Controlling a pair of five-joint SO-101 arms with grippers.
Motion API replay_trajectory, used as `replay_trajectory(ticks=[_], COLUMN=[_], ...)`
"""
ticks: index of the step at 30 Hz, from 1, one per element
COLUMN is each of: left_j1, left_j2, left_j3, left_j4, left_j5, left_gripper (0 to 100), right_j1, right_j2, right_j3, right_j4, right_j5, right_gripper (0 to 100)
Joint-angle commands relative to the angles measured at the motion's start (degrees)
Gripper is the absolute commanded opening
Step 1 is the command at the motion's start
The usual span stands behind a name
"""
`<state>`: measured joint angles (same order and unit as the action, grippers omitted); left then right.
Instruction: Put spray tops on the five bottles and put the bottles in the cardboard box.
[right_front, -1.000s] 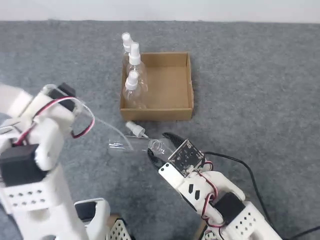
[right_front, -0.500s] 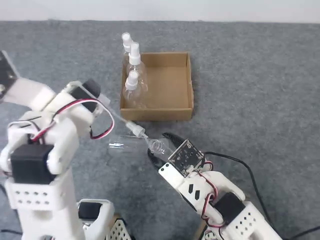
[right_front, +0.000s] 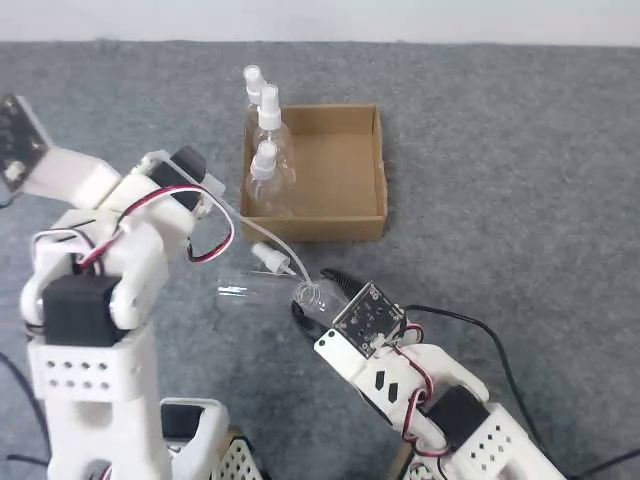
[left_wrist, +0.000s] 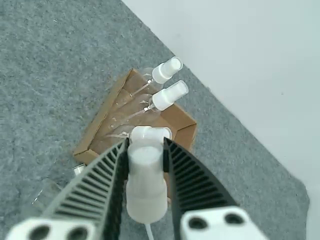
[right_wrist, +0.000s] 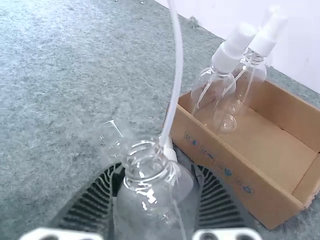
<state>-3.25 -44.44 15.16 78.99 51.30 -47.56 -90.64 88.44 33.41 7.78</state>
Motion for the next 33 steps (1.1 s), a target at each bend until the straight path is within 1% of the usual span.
replay_trajectory(ticks=[1, 4, 13, 21, 33], left_j1=[0.18, 0.09, 0.09, 0.09, 0.44], left_j2=[-2.11, -3.08, -15.38, -21.01, -33.41], left_j3=[-0.48, -0.48, 1.27, 17.80, 31.25], left_j4=[1.14, 1.49, 0.70, -9.76, -15.65], left_j5=[-0.09, -0.09, -0.09, -0.09, 0.00], left_gripper=[1, 1, 1, 1, 1], right_j1=[-0.13, -0.13, -0.13, -0.13, -0.13], right_j2=[-1.10, -1.10, -1.10, -1.10, -1.10], right_j3=[-1.14, -1.14, -1.14, -1.23, -1.23], right_j4=[-1.10, -1.10, -1.10, -1.01, -1.01], right_j5=[-0.09, -0.09, -0.18, -0.35, -0.26], right_gripper=[4.7, 4.7, 4.7, 4.7, 4.7])
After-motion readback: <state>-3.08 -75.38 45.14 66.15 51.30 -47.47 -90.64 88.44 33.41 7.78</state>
